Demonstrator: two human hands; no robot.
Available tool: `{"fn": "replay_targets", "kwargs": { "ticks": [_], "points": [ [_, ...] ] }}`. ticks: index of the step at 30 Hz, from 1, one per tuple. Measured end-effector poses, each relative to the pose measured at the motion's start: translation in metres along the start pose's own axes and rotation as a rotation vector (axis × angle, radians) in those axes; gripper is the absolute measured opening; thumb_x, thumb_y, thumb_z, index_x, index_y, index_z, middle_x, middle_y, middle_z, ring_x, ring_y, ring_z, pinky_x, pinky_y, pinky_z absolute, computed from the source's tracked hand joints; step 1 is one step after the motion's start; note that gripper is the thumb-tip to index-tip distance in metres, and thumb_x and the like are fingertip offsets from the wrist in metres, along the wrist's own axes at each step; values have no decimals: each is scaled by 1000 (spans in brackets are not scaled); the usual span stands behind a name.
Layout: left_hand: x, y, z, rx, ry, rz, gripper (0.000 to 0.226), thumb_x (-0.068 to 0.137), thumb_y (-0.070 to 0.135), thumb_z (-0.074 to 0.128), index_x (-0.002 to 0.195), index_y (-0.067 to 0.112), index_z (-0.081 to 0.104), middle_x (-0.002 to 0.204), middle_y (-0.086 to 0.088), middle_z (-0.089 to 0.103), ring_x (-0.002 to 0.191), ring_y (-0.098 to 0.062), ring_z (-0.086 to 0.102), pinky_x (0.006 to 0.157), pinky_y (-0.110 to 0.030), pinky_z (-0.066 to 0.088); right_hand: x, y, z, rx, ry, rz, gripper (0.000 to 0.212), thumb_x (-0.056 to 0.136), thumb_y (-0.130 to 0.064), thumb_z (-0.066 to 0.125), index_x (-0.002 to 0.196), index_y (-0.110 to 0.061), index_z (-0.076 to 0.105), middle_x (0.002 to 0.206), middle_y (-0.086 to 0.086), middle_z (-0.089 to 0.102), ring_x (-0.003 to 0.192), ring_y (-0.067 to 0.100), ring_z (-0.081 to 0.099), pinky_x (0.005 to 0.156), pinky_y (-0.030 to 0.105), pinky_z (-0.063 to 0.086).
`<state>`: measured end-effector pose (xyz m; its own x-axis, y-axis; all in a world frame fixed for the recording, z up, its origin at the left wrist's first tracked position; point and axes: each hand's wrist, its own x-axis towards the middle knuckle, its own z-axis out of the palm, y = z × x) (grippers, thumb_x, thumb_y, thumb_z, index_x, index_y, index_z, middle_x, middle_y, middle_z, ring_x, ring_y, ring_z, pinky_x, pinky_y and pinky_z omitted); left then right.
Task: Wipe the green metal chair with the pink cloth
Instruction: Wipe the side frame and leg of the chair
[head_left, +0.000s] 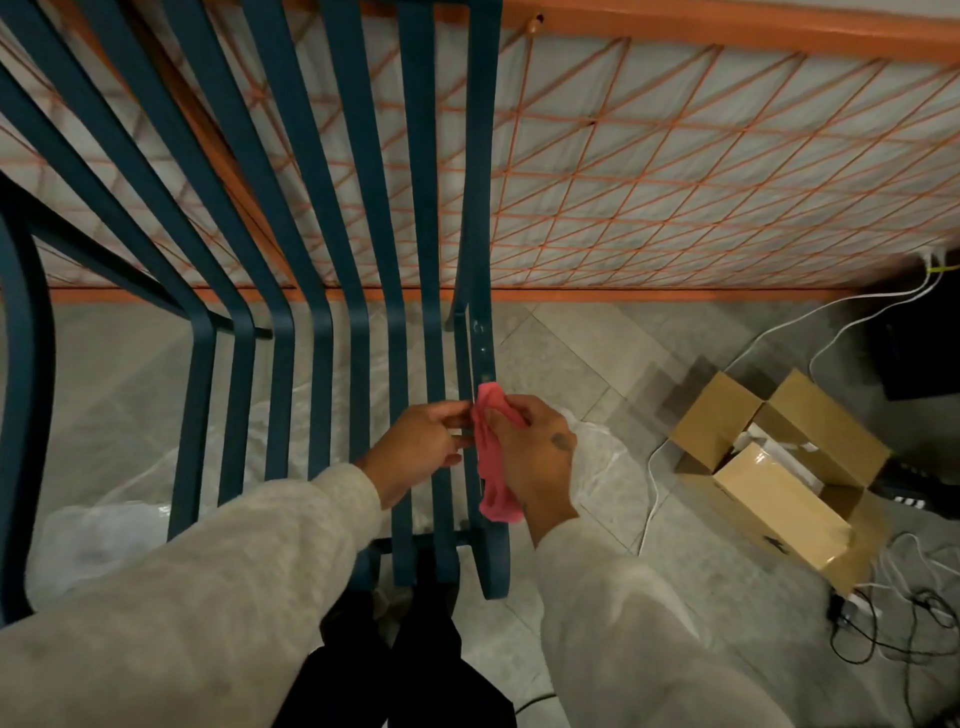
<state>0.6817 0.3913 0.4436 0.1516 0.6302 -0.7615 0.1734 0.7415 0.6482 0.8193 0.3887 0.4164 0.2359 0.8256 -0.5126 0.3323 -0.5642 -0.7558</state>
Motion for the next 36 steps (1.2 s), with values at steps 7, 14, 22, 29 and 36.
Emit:
{"fn": "replay_targets", "kwargs": {
  "ticks": [7, 14, 22, 29, 36],
  "points": [
    [5, 3, -1, 69, 7, 23, 55, 86, -14, 43, 121, 23, 65, 119, 4, 66, 105, -10, 66, 97, -33, 51, 10, 2, -12, 1, -113, 117, 21, 92, -40, 68, 105, -25, 74, 90, -10, 74, 78, 7, 66, 63, 16, 48],
    [7, 4, -3, -23, 24, -1, 51, 86, -14, 47, 102, 30, 67, 108, 9, 68, 101, -9, 67, 99, -37, 50, 10, 4, -5, -113, -59, 44, 25, 92, -47, 64, 103, -27, 75, 85, -10, 74, 76, 10, 69, 74, 31, 61],
    [11, 6, -5, -18, 2, 0, 44, 88, -10, 49, 113, 21, 66, 118, 0, 66, 110, -16, 64, 100, -36, 49, 4, 6, -21, 39, -173, 105, 13, 91, -39, 69, 100, -31, 73, 92, -10, 75, 78, 9, 72, 72, 30, 62],
    [13, 6, -5, -56, 28, -8, 43, 89, -13, 45, 103, 21, 67, 110, 1, 69, 99, -15, 68, 99, -37, 50, 11, 2, -2, -76, -53, -3, 24, 92, -44, 66, 107, -26, 72, 89, -12, 72, 79, 10, 70, 78, 33, 62],
    [18, 1, -4, -8, 37, 16, 48, 88, -13, 47, 124, 16, 63, 124, -1, 63, 101, -16, 68, 95, -33, 54, 13, 7, -12, 124, -131, 141, 16, 91, -40, 69, 103, -31, 73, 95, -10, 73, 88, 16, 70, 83, 39, 61]
  ]
}}
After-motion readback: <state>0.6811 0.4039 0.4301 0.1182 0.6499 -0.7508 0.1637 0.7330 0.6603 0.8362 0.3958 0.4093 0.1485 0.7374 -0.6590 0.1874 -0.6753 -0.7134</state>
